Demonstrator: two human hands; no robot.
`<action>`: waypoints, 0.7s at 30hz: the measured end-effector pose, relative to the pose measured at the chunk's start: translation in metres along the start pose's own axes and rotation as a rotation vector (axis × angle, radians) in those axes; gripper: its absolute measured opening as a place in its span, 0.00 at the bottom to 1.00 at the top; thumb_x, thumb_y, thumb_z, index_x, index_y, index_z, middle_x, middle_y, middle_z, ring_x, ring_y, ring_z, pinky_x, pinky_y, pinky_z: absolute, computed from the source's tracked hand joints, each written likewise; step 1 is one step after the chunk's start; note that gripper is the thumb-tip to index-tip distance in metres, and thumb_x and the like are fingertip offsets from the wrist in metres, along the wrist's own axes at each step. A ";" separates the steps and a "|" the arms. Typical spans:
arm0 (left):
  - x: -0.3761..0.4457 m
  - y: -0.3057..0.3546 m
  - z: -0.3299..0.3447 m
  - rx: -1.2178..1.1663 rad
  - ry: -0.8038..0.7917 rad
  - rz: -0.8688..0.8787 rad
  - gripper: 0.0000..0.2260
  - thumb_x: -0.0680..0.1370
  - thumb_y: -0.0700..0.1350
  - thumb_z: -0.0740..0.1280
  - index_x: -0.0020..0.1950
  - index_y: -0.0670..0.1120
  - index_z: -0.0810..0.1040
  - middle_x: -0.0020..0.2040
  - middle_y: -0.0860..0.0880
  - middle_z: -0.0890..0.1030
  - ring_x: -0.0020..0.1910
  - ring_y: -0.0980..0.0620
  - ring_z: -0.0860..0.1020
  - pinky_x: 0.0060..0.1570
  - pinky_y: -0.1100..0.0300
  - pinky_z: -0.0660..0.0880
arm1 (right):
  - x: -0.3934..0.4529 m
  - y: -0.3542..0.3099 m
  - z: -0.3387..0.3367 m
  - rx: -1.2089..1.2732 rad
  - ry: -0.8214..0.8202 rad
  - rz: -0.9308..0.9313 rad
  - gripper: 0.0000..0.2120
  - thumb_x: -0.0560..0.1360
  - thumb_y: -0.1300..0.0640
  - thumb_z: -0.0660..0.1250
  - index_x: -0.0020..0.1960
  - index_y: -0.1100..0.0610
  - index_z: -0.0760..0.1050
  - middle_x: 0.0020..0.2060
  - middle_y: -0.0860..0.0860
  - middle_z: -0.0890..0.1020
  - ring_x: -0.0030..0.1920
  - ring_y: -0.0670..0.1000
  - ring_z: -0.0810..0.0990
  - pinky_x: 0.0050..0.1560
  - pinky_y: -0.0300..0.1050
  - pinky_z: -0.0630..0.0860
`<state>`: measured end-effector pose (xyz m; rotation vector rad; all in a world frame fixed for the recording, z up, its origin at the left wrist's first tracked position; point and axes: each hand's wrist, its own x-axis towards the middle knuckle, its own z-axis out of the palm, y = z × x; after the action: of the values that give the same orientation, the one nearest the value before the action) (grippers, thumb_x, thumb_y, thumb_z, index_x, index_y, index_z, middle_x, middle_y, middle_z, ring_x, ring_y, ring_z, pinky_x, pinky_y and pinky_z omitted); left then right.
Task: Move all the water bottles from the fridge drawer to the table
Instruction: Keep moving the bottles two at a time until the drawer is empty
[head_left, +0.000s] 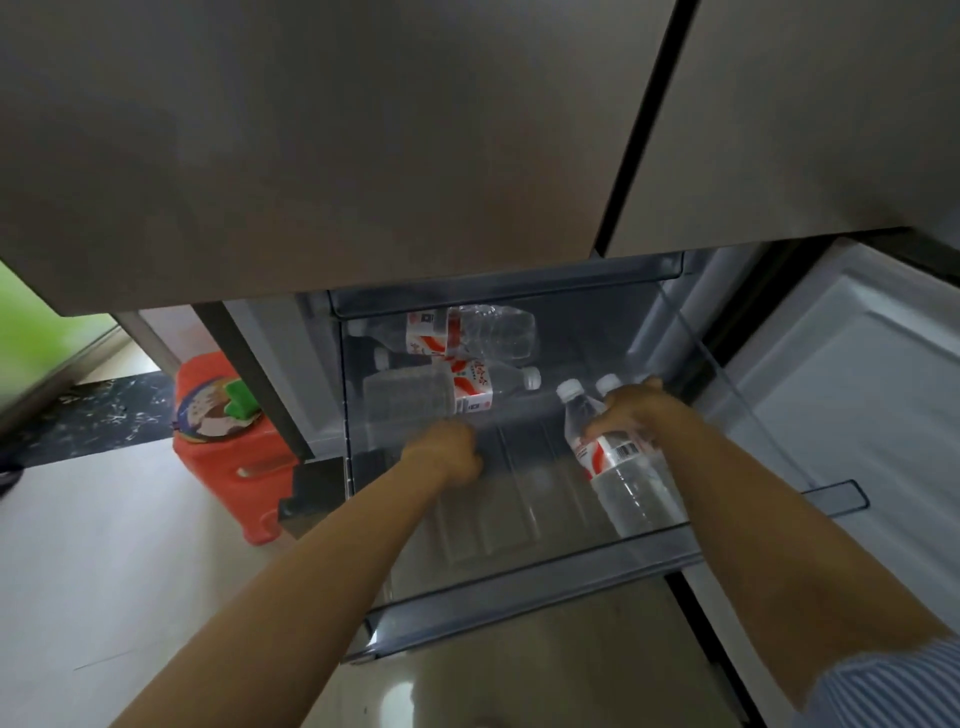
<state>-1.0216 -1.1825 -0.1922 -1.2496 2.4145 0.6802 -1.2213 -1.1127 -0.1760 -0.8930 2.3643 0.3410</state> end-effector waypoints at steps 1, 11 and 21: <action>0.000 0.000 0.002 -0.026 -0.002 -0.008 0.14 0.80 0.45 0.60 0.61 0.40 0.75 0.61 0.41 0.77 0.60 0.45 0.75 0.60 0.55 0.72 | -0.006 -0.002 -0.001 -0.015 0.004 -0.045 0.39 0.67 0.38 0.68 0.71 0.56 0.64 0.67 0.61 0.64 0.67 0.60 0.65 0.61 0.48 0.71; 0.012 0.011 0.013 -0.413 -0.036 -0.100 0.15 0.82 0.45 0.56 0.63 0.38 0.74 0.63 0.40 0.76 0.62 0.43 0.75 0.63 0.54 0.71 | -0.022 -0.035 0.022 0.075 0.170 -0.341 0.16 0.76 0.52 0.63 0.60 0.61 0.75 0.59 0.58 0.79 0.58 0.56 0.77 0.57 0.47 0.73; 0.012 -0.009 0.016 -0.840 -0.251 -0.225 0.15 0.82 0.45 0.59 0.34 0.44 0.69 0.29 0.47 0.69 0.24 0.55 0.67 0.22 0.65 0.65 | -0.004 -0.040 0.024 -0.139 0.175 -0.310 0.20 0.71 0.49 0.69 0.59 0.58 0.76 0.58 0.55 0.80 0.58 0.55 0.79 0.55 0.45 0.74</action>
<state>-1.0198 -1.1863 -0.2135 -1.5561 1.7668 1.7551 -1.1817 -1.1300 -0.1944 -1.3849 2.3289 0.3144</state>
